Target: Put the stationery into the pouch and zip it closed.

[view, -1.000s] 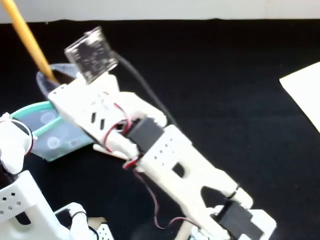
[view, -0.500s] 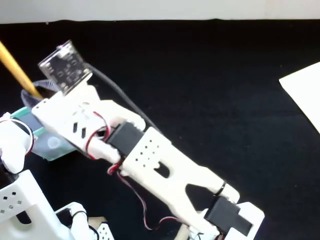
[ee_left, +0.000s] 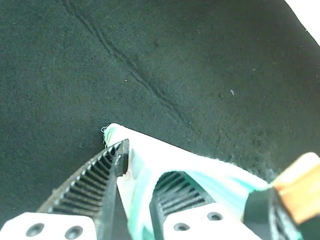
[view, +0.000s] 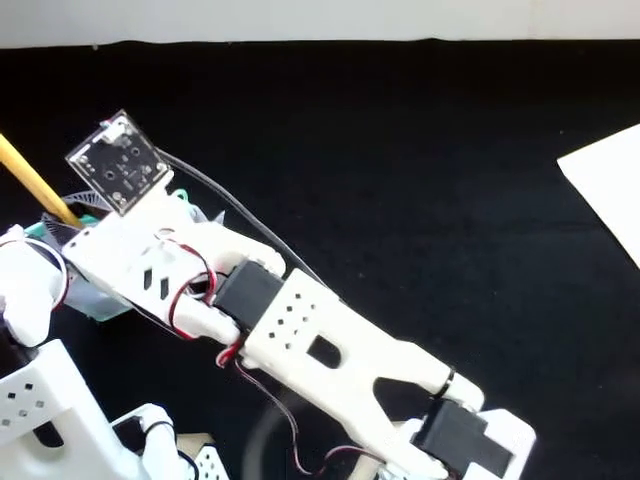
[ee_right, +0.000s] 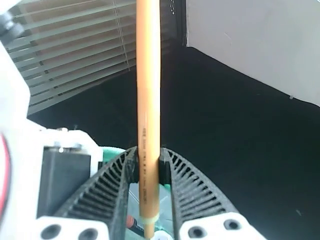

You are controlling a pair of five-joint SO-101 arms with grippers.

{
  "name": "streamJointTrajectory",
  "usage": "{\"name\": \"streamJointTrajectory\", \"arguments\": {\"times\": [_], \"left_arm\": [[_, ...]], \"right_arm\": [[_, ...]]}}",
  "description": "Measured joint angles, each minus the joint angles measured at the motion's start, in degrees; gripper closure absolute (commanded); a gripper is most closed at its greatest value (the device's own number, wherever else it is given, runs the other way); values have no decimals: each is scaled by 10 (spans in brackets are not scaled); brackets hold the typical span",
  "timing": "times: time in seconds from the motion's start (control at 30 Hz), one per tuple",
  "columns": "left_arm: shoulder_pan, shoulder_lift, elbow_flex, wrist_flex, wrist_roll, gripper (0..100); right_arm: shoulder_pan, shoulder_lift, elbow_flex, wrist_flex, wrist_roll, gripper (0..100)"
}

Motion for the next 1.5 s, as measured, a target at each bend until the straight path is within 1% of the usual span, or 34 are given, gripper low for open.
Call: {"name": "streamJointTrajectory", "arguments": {"times": [0.2,0.27,0.37,0.43,0.73,0.83,0.97,1.03,1.13,1.23,1.3,1.33,1.43,1.5], "left_arm": [[0,0,1,0,0,993],[1,0,1,0,0,993],[1,0,1,0,0,993],[1,0,1,0,0,993],[1,0,1,0,0,993],[1,0,1,0,0,993],[0,0,0,0,0,993],[0,0,0,-1,0,993],[0,0,0,-1,0,993],[0,0,0,-1,0,993],[0,0,0,-1,0,993],[0,0,0,-1,0,993],[0,0,0,-1,0,993],[0,0,0,-1,0,993]], "right_arm": [[-1,-55,54,0,0,979],[-2,-77,69,2,0,921],[-2,-92,87,4,0,801],[-3,-100,99,4,8,759],[-3,-105,108,6,14,755],[13,-105,100,11,14,755],[81,-115,68,31,11,755],[131,-135,36,56,-18,755],[242,-167,-7,102,-91,755],[360,-187,-17,148,-100,755],[418,-193,-11,192,-69,755],[436,-196,-1,215,-46,755],[453,-200,57,281,41,755],[449,-200,117,295,98,755]]}}
